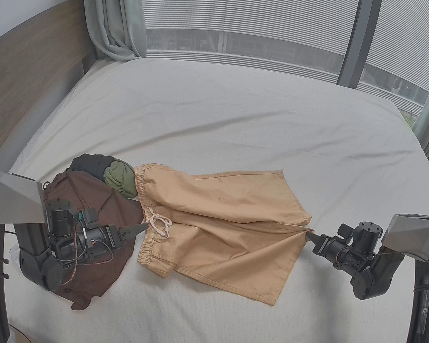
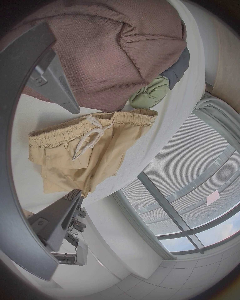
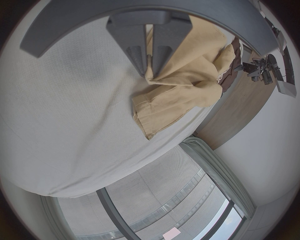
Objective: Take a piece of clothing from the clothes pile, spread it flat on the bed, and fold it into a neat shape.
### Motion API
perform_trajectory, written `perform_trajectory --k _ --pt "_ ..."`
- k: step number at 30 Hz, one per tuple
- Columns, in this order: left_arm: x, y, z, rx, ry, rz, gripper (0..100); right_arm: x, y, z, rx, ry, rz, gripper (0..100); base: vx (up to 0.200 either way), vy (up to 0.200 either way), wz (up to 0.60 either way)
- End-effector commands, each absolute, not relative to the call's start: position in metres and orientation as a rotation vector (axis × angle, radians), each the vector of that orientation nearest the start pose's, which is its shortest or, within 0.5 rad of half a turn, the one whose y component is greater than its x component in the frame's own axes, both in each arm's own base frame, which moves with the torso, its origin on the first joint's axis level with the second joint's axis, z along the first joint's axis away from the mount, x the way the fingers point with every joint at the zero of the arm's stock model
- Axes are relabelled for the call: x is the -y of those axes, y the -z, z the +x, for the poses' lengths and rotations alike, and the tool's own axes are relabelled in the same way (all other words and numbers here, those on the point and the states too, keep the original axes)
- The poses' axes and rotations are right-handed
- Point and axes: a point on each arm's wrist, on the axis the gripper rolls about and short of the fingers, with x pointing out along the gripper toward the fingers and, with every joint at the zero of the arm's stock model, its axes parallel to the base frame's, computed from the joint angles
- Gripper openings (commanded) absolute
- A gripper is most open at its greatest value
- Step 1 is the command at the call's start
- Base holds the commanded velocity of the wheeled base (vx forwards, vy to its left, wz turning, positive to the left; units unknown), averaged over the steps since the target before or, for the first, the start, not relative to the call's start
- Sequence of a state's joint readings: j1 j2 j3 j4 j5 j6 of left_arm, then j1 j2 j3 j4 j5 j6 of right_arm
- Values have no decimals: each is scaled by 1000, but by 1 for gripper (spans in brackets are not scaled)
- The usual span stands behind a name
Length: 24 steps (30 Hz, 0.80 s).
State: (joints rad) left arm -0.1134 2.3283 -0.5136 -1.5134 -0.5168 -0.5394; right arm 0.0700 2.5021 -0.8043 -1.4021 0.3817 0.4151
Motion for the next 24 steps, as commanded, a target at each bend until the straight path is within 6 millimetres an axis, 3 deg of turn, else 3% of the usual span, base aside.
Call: perform_trajectory --k 1,4,5,12,24 --pt "50 2 327 -475 532 -579 100 -38 37 389 -388 -387 452 0 0 0 0" --pt "52 5 327 -484 534 -579 100 -39 37 389 -391 -390 451 0 0 0 0" --pt "52 8 327 -494 533 -579 100 -39 37 388 -394 -389 452 100 0 0 0" --pt "54 14 326 -496 537 -578 100 -39 33 386 -390 -392 451 100 0 0 0" --pt "57 18 323 -521 543 -585 100 -45 -26 350 -346 -431 424 100 0 0 0"
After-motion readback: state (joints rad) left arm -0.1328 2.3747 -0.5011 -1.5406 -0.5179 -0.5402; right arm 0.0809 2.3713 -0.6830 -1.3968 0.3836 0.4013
